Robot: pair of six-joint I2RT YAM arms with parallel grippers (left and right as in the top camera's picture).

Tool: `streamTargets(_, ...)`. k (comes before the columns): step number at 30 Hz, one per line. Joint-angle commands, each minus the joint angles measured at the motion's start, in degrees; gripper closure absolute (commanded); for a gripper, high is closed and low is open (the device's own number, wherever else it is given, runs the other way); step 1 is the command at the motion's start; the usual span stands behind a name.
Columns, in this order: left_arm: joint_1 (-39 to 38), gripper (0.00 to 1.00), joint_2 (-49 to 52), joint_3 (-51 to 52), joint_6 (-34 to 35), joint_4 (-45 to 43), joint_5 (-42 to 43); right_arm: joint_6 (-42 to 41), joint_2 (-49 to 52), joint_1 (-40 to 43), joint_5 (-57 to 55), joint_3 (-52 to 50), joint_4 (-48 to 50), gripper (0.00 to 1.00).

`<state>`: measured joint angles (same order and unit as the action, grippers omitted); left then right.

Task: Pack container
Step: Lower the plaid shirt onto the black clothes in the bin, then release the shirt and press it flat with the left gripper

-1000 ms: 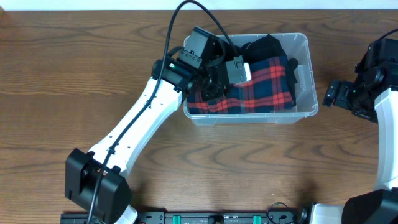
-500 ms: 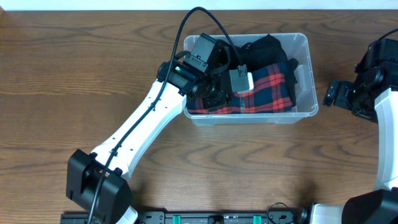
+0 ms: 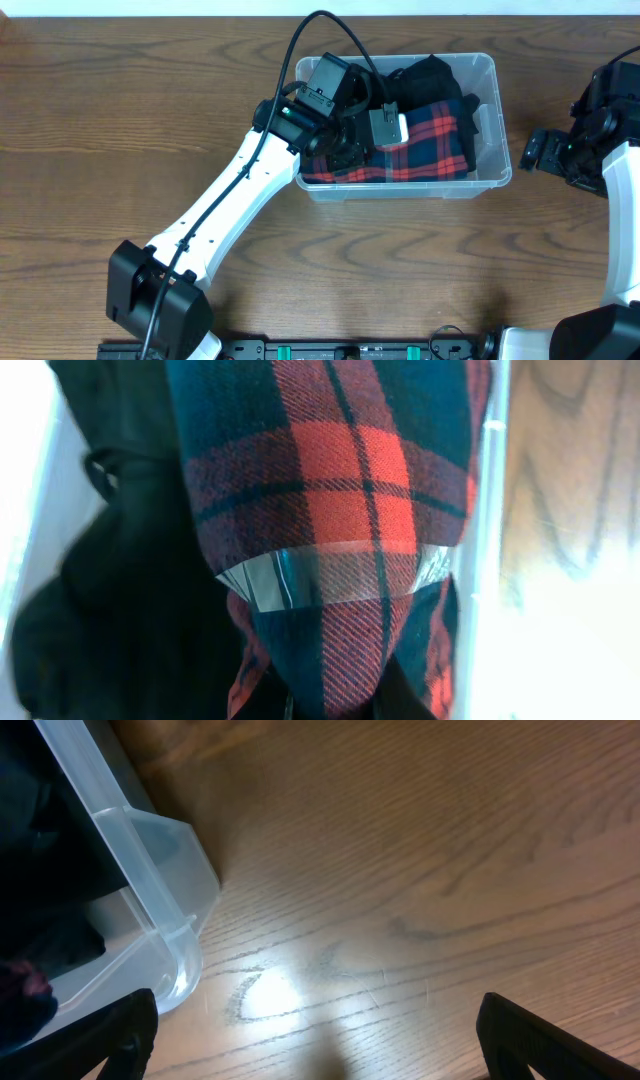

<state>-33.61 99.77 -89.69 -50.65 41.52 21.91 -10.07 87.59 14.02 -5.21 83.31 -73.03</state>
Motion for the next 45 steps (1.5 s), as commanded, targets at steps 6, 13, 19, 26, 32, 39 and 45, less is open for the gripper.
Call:
streamTargets(6,-0.35,0.94,-0.72,-0.66,0.61,-7.19,0.52,-0.59,-0.57,-0.17,-0.76,0.50,-0.02,0.01)
streamTargets(13,-0.33,0.94,2.08,-0.66,0.57,-7.80,0.52,-0.59,-0.57,-0.17,-0.76,0.50,-0.02,0.01)
streamTargets(19,-0.17,0.88,3.54,-0.66,0.57,-10.75,-2.19,-0.59,-0.57,-0.15,-0.76,0.50,-0.02,0.01)
streamTargets(26,-0.17,0.11,3.54,-0.66,7.32,-21.40,-14.03,-0.59,-0.57,-0.17,-0.76,0.50,-0.02,0.01)
streamTargets(32,-0.17,0.01,3.54,-0.66,11.13,-24.11,-14.03,-0.59,-0.57,-0.17,-0.76,0.50,-0.02,0.01)
streamTargets(39,-0.17,0.42,3.54,-0.66,16.50,-25.55,-14.01,-0.59,-0.57,-0.17,-0.76,0.50,-0.02,0.01)
streamTargets(45,-0.17,0.90,4.00,-0.66,18.10,-26.56,-13.38,-0.59,-0.57,-0.17,-0.76,0.50,-0.02,0.01)
